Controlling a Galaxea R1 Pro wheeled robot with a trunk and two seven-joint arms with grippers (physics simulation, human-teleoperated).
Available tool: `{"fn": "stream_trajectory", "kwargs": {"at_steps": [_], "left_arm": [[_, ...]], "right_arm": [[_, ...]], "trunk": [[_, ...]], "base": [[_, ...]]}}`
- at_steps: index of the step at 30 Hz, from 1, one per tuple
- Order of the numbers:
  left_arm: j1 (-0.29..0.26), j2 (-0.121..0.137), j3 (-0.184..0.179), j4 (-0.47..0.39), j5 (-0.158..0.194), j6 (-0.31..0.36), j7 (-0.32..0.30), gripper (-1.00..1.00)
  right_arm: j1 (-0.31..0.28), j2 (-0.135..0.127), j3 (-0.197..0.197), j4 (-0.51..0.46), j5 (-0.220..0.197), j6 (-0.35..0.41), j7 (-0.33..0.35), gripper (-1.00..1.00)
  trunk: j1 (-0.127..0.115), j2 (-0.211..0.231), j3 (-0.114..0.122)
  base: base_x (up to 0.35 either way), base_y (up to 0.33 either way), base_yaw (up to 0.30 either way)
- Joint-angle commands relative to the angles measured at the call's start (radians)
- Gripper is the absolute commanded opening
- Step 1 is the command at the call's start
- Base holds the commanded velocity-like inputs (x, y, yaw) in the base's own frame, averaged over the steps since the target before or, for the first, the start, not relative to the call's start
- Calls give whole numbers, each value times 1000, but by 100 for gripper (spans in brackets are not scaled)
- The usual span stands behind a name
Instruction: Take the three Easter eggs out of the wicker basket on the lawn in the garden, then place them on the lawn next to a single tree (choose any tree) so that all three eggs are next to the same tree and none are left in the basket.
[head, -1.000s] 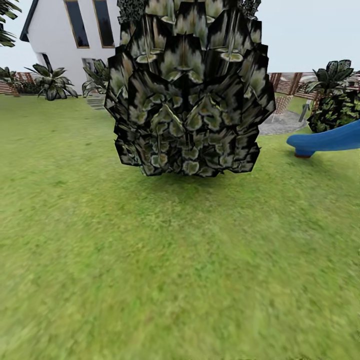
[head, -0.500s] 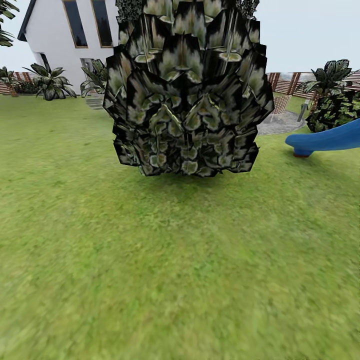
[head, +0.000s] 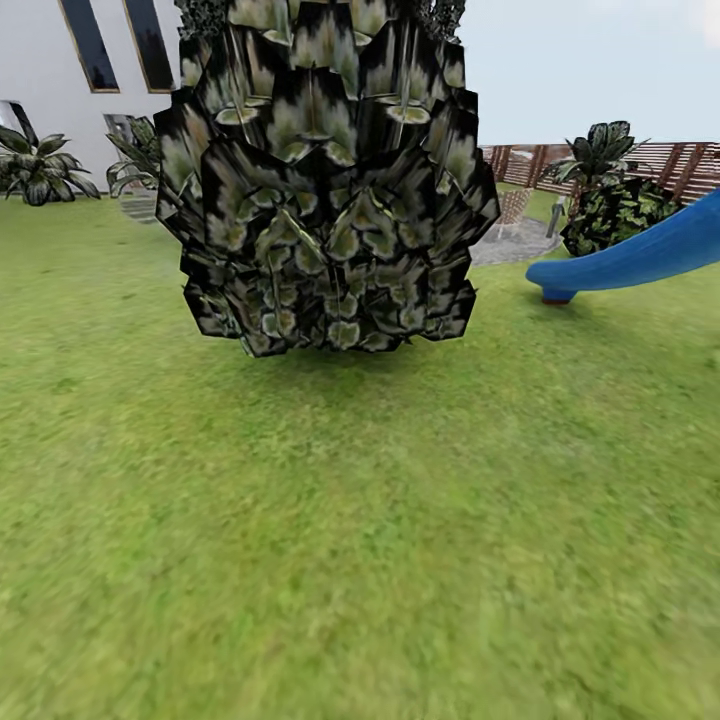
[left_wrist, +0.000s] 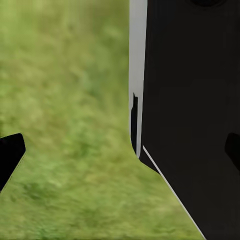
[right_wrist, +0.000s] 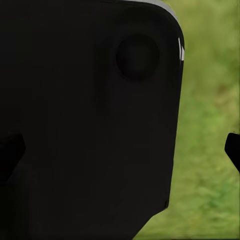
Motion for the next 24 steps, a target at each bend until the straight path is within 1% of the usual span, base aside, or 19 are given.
{"fn": "stream_trajectory", "kwargs": {"at_steps": [1, 24], "left_arm": [[0, 0, 0, 0, 0, 0, 0, 100], [0, 0, 0, 0, 0, 0, 0, 100]], "right_arm": [[0, 0, 0, 0, 0, 0, 0, 100], [0, 2, 1, 2, 0, 0, -1, 100]], "trunk": [[0, 0, 0], [0, 0, 0]], "base": [[0, 0, -280], [0, 0, -280]]}}
